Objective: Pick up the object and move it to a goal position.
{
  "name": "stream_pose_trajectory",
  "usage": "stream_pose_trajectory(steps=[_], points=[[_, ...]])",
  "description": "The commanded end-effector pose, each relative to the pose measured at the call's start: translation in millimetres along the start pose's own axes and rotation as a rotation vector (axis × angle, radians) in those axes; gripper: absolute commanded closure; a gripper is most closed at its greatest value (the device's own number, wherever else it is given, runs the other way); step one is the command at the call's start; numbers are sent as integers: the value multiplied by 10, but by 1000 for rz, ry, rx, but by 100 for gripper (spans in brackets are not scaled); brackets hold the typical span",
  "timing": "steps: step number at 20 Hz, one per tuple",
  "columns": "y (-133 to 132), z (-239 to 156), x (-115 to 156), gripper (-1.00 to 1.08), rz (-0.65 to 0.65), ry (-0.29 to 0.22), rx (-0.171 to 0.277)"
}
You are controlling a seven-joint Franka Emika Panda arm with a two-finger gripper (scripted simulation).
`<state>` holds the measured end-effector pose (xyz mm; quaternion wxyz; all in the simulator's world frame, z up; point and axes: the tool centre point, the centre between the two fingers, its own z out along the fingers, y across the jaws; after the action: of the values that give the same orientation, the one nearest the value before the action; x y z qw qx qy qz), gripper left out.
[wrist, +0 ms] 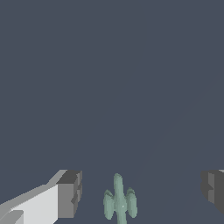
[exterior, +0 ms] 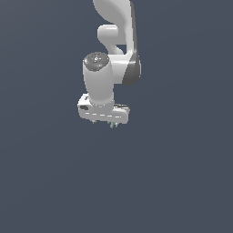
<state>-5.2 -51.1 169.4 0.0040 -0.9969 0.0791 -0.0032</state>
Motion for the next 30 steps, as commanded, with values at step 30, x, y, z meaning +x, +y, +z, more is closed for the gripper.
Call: stream_pose_trajectory(steps=[30], points=[[-45, 1036, -1328, -92, 481, -4, -10]])
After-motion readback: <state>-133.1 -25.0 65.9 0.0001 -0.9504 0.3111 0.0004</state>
